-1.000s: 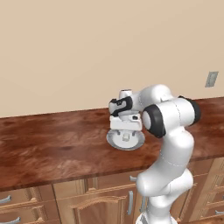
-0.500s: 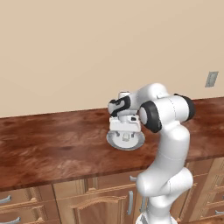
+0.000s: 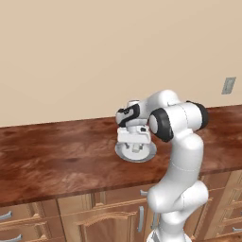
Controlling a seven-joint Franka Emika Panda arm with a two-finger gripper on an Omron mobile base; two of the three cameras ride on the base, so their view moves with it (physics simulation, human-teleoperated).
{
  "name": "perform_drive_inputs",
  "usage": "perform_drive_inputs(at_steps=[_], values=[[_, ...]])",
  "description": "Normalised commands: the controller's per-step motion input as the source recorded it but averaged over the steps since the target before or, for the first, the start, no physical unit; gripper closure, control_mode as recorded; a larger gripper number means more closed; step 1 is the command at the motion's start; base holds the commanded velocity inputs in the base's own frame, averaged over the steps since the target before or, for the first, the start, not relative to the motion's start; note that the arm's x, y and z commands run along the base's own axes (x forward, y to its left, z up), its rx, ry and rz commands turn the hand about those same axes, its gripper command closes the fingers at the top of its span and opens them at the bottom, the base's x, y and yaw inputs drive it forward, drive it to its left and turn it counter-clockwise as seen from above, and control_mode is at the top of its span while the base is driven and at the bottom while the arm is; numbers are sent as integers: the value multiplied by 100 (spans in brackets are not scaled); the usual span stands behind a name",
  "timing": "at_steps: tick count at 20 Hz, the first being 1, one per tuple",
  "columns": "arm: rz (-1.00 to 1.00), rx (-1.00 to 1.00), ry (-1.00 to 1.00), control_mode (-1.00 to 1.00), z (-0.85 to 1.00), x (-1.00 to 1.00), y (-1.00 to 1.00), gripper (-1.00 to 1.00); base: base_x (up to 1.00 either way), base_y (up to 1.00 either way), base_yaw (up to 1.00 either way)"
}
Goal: Pick up the marshmallow and place it in the cup of hot chocolate on the dining counter.
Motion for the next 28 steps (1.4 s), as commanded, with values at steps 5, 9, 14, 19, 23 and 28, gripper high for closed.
perform_drive_inputs(at_steps=[5,9,14,19,23,28], values=[[0,0,0,-100,0,0,0,100,0,0,0],[0,0,0,-100,0,-7,0,100,0,0,0],[12,0,-1,-100,-41,-15,0,100,0,0,0],[21,0,-4,-100,-8,-39,-6,100,0,0,0],[34,9,-4,-100,45,-38,-36,100,0,0,0],[33,7,1,-100,94,-6,-22,100,0,0,0]])
